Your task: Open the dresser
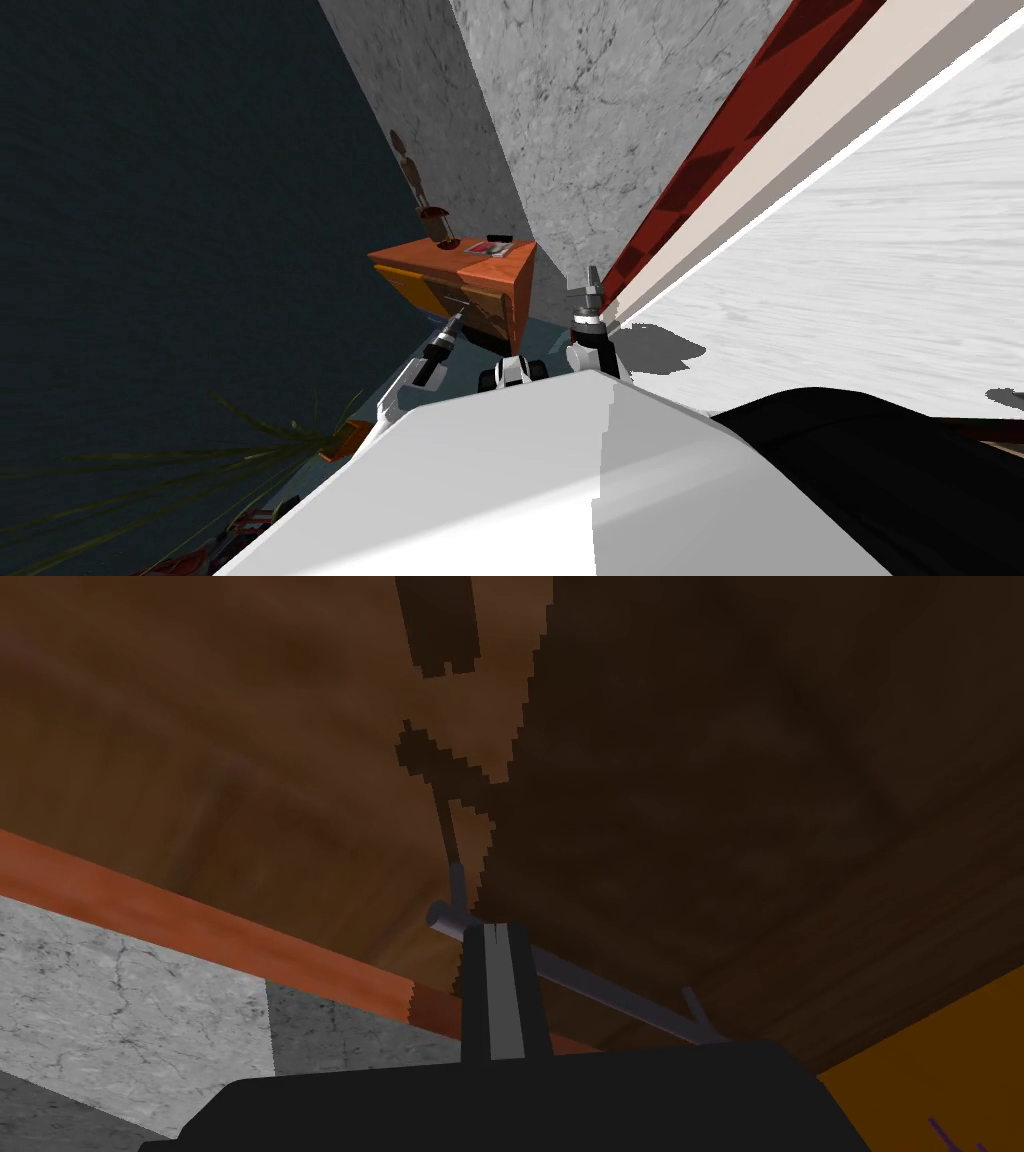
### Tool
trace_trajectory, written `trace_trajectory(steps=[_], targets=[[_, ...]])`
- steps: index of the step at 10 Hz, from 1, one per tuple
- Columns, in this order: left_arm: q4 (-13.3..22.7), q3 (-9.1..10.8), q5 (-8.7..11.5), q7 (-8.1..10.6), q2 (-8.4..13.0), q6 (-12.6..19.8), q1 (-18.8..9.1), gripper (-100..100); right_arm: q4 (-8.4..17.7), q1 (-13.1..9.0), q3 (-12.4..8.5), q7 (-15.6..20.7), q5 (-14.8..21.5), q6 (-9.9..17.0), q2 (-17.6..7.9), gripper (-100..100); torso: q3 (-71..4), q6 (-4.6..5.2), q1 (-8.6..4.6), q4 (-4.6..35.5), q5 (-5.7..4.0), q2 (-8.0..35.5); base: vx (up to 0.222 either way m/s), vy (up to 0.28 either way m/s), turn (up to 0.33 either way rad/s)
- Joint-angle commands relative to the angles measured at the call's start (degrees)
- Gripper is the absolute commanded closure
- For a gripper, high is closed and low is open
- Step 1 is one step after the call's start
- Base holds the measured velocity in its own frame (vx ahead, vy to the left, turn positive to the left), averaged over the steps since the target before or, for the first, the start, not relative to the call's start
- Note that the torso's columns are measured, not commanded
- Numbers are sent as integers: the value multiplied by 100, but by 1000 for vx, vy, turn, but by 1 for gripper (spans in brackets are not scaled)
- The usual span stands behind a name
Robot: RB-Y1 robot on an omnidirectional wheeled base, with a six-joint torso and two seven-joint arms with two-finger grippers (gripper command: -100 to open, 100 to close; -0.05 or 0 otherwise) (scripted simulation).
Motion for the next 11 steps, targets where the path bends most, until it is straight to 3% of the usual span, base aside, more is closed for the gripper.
trace_trajectory(steps=[1, 4, 8, 11], targets=[[-220, -39, 16, 87, 183, 129, 86, -100, 0, -2, 0, 0, 0, 0, 0, 0, 5, 5, 2, 2, 1, 9, 24, 5, -39], [-517, -88, 42, 215, 451, 357, 186, -100, 0, -2, 0, 0, 0, 0, -1, 0, -1, 0, -2, 0, 0, -2, 30, 25, -24], [-1119, -190, 103, 490, 1016, 851, 395, -100, 0, -1, 0, 0, 0, 0, 0, 0, -3, 1, -8, -1, -2, -5, 40, 27, -37], [-1406, -240, 140, 634, 1302, 1111, 500, -100, 0, -2, 0, 0, 0, 0, 0, 0, 2, 1, -11, 1, -3, 3, 31, 23, -26]])
